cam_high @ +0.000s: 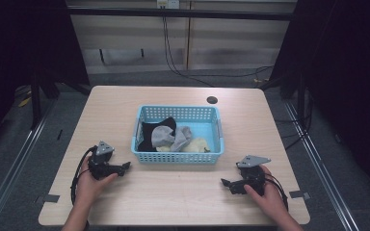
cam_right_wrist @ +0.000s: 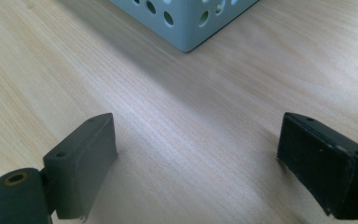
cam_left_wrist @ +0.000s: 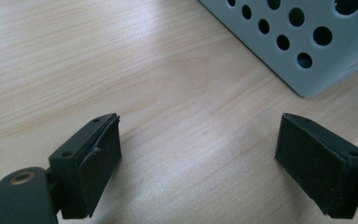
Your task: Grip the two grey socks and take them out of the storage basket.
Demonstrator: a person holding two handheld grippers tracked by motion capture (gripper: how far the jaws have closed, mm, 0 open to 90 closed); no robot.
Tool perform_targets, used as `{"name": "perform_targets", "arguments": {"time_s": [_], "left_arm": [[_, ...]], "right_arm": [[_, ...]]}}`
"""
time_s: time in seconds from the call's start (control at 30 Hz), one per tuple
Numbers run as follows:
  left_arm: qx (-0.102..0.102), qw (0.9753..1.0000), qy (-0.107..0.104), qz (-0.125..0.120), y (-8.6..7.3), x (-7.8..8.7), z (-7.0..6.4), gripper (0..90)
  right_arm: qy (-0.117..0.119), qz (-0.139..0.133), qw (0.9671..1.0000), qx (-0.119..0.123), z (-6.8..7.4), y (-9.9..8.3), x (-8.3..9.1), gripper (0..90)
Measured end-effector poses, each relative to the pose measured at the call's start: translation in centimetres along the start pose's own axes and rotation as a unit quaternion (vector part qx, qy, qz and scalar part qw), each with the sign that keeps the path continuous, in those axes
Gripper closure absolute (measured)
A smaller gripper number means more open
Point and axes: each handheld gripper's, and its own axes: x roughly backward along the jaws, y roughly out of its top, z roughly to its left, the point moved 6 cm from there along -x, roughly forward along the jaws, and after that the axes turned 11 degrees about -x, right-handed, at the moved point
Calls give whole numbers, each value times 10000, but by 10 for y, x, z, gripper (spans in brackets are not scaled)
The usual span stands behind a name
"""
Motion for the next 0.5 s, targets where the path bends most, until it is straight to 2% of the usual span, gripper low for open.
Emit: {"name": "perform_targets", "arguments": {"time_s": [0.13,0.2,0.23,0.3,0.37,0.5], "left_arm": [[-11,9995,-48,309,2,3,1,151],[151,9981,-175,565,5,5,0,160],[211,9963,-313,769,7,8,1,182],[330,9939,-450,953,9,12,-1,199],[331,9912,-545,1156,13,16,1,199],[388,9889,-630,1288,31,31,7,213]], "right_arm": [[1,0,10000,-3,0,0,0,110],[1,-1,10000,0,0,0,0,110],[1,0,10000,-3,0,0,0,110],[0,-2,10000,1,0,0,0,110],[0,0,10000,-1,0,0,0,110],[-1,-1,10000,0,0,0,0,110]]}}
